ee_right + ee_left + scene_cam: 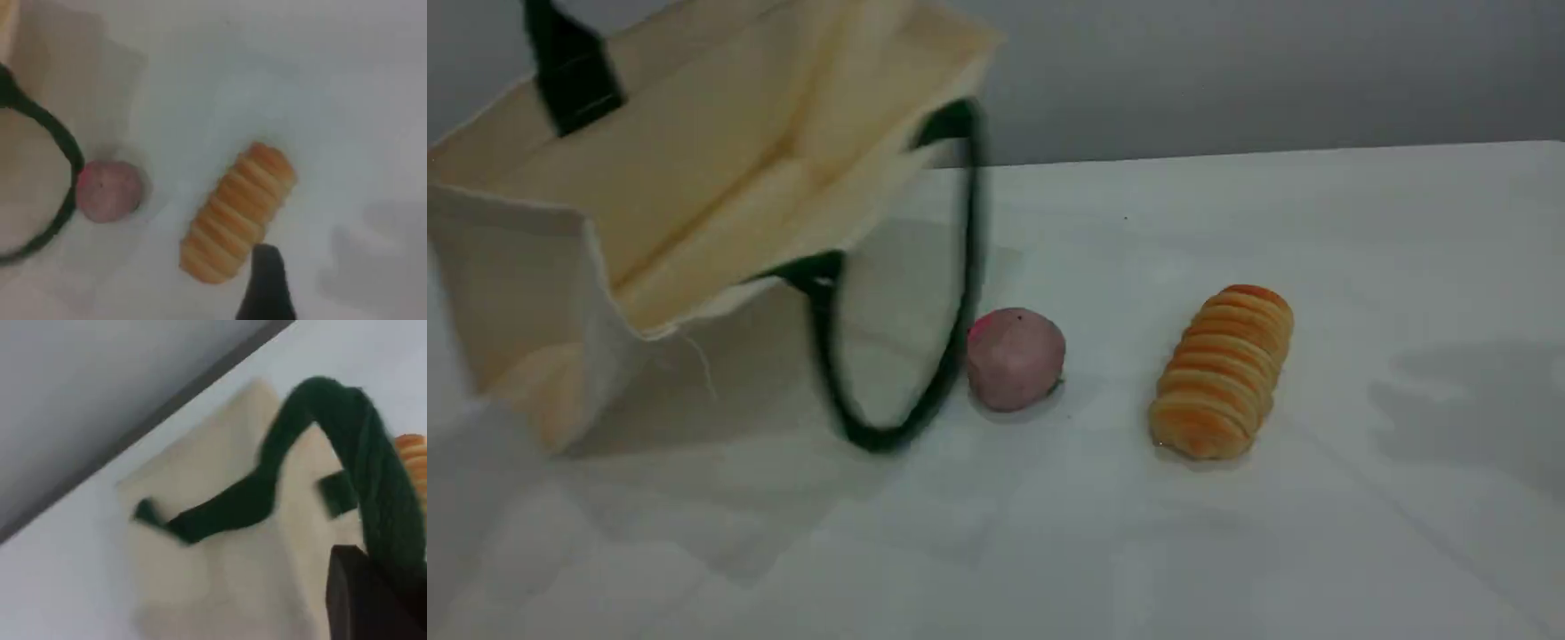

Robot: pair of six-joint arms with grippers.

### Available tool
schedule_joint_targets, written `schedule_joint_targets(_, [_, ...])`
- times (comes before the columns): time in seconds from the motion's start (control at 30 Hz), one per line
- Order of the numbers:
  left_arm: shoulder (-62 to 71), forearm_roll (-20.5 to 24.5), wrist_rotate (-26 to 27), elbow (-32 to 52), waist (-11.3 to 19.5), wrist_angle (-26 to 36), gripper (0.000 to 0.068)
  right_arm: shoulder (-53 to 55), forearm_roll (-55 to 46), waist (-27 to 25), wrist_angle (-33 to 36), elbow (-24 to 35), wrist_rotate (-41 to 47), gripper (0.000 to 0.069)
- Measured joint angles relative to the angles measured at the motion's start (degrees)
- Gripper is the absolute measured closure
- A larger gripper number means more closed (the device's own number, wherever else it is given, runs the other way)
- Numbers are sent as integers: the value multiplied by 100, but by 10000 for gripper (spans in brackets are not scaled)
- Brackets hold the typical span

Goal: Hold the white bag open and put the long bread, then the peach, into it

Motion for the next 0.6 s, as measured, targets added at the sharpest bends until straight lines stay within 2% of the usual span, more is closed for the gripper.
schedule_joint_targets(0.17, [6, 38, 31, 0, -55, -28, 595, 0, -6, 0, 81, 0, -4, 199])
schedule_joint_targets(0.37, [6, 34, 136, 5, -55, -23, 595, 43, -18, 397, 52, 0, -102, 197])
schedule_joint_targets(0.6, [6, 7, 130, 10, -55, -23, 595, 661, -16, 679, 20, 0, -137, 190])
